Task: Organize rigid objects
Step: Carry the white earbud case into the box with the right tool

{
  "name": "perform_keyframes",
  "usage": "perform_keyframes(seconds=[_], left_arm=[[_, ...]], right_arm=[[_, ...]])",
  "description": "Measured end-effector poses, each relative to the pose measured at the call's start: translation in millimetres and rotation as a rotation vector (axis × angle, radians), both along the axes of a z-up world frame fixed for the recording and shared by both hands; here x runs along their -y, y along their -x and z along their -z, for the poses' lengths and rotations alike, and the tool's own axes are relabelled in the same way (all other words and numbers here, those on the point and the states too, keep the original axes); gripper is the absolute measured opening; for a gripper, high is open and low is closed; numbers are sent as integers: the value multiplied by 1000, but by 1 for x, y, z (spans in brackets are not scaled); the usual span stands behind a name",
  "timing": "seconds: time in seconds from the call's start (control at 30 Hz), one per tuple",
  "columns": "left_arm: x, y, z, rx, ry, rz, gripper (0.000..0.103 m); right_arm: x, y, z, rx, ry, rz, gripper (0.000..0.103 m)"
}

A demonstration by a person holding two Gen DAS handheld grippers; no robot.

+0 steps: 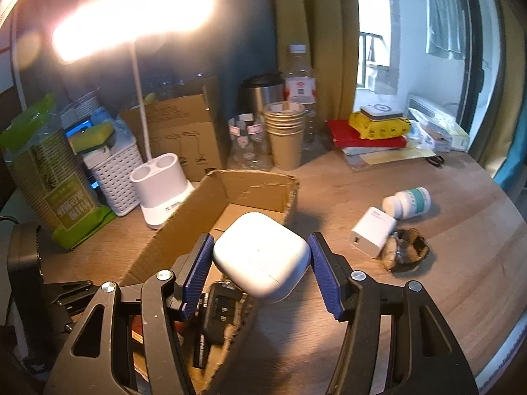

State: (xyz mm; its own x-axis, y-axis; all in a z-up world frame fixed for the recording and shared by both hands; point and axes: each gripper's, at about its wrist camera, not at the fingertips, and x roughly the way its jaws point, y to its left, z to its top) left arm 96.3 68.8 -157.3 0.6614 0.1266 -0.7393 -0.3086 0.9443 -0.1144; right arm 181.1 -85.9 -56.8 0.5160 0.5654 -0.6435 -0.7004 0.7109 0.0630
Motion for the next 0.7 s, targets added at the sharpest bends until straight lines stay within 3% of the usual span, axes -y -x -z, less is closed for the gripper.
perform_keyframes(seconds=[0.7], left_arm=[[0,-2,-2,8,16,5,7]], right_arm=[[-63,3,29,-45,91,-169,62]])
